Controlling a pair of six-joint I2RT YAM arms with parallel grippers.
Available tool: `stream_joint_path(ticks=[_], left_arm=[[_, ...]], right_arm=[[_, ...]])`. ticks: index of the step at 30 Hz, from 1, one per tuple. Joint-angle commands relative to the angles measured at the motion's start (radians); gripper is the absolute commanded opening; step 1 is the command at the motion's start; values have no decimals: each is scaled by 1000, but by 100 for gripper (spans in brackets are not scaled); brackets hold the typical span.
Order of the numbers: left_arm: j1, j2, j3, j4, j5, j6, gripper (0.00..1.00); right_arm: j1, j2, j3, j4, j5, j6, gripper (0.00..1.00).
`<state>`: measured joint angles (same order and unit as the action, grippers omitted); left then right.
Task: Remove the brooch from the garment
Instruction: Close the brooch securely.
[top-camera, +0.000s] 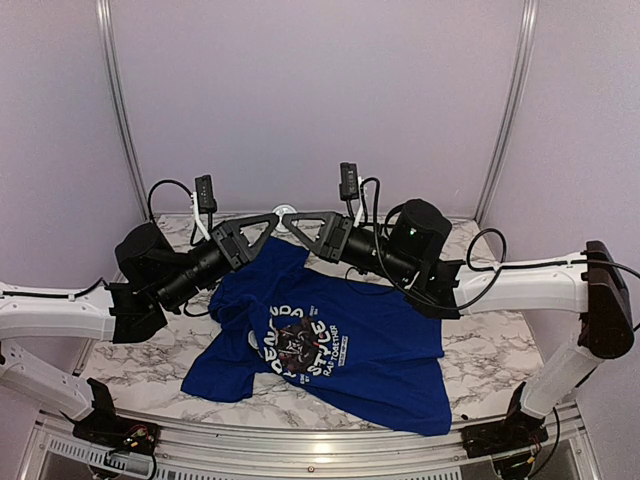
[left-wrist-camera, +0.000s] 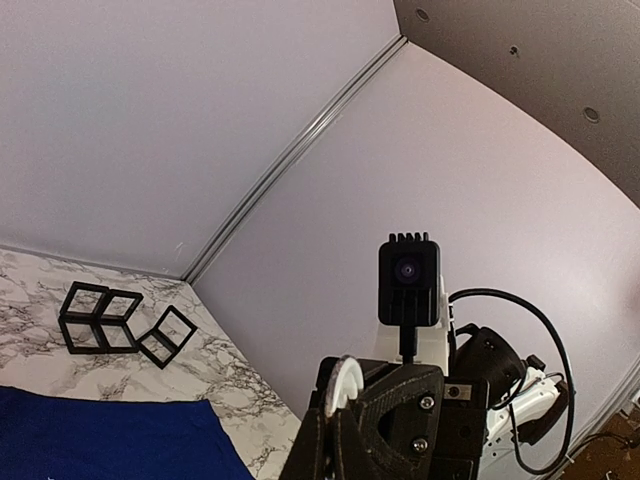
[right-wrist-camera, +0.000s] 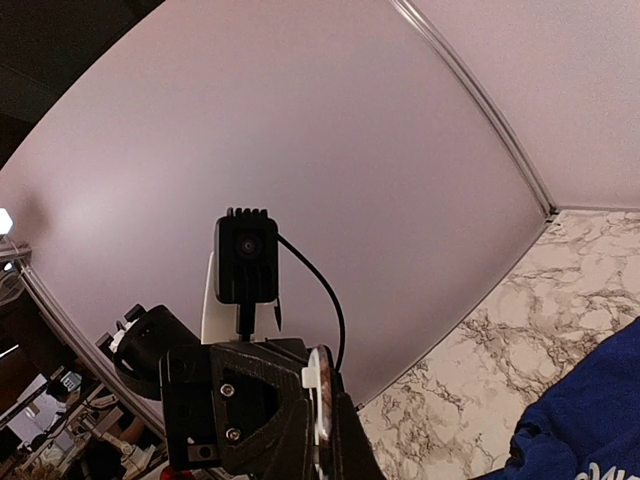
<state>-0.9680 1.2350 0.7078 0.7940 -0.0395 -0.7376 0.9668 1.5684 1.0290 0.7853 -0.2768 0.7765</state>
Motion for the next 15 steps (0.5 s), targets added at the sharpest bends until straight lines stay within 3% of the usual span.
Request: stream_joint_path(ticks=[1, 15], left_arm=[[-8, -2, 5, 4, -7, 1, 0], [-8, -11, 32, -66, -10, 63, 0]], right_arm=[[-22, -16, 9, 30, 136, 3, 3], [-12, -18, -2, 24, 211, 22, 1]])
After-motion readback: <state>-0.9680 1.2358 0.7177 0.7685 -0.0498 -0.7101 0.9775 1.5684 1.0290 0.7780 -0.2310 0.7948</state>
